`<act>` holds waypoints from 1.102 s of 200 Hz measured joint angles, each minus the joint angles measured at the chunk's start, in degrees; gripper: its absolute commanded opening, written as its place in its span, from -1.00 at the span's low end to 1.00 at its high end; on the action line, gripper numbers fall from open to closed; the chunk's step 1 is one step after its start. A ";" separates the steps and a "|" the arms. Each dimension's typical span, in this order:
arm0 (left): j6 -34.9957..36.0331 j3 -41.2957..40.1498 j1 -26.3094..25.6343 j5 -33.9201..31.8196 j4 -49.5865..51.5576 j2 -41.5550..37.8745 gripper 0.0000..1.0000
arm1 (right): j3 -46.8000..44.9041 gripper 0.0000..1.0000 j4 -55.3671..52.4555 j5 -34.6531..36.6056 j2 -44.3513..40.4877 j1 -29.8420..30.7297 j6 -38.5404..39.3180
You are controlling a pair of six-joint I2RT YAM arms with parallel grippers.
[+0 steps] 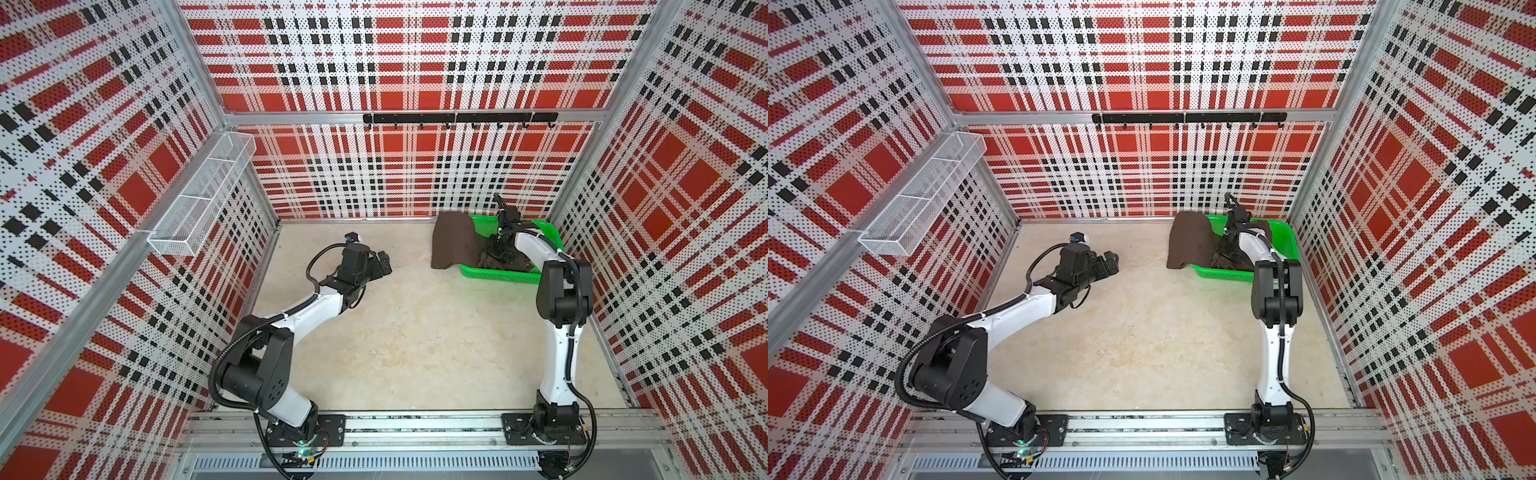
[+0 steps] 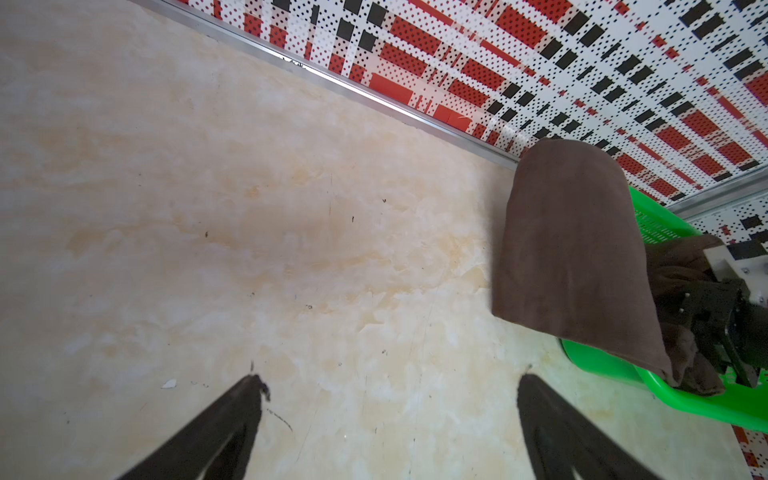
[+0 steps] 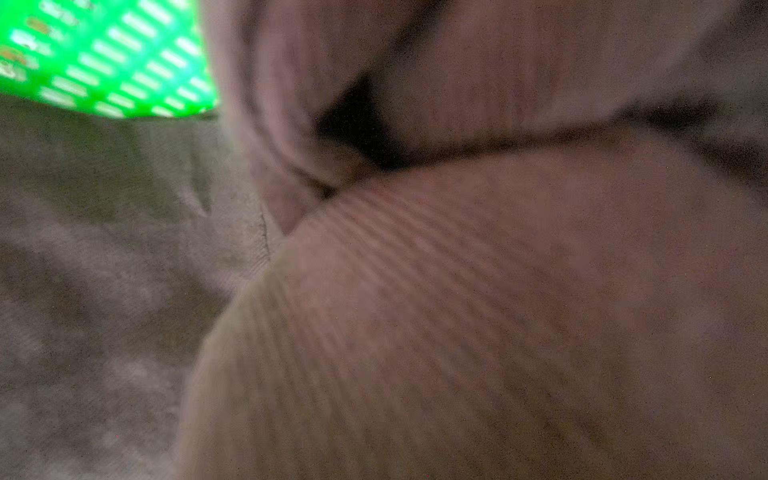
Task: Fold and stack the trousers
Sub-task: Pick up the trousers from the basket, then place the trousers at the center of the table.
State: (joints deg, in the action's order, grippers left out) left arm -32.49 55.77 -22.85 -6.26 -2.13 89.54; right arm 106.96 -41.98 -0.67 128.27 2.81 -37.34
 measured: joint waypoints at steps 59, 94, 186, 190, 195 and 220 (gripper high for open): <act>0.48 0.00 0.00 -0.42 0.76 -0.42 0.96 | 1.66 -1.00 4.72 -4.83 -11.15 0.09 -0.48; 0.59 0.00 0.04 -1.29 1.68 -4.15 0.96 | 7.30 -1.00 12.55 -9.35 -20.72 1.60 -1.16; 0.83 -0.15 1.31 -3.69 5.51 -19.93 0.96 | 21.99 -1.00 21.84 -16.70 -26.82 15.06 0.87; 0.81 -0.22 1.46 -3.80 5.70 -20.94 0.96 | 21.92 -1.00 21.55 -16.70 -26.82 15.74 1.31; 0.81 -0.37 1.68 -3.91 5.77 -22.03 0.96 | 21.70 -1.00 21.16 -16.70 -26.82 16.63 1.77; 0.79 -0.96 3.39 -4.55 6.84 -27.50 0.96 | 16.24 -1.00 20.11 -15.89 -27.69 21.00 4.00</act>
State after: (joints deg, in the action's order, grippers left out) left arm -31.70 54.81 -19.46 -10.81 4.71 62.04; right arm 123.20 -21.87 -16.56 100.57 23.81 -33.34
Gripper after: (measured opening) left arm 0.982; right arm 0.165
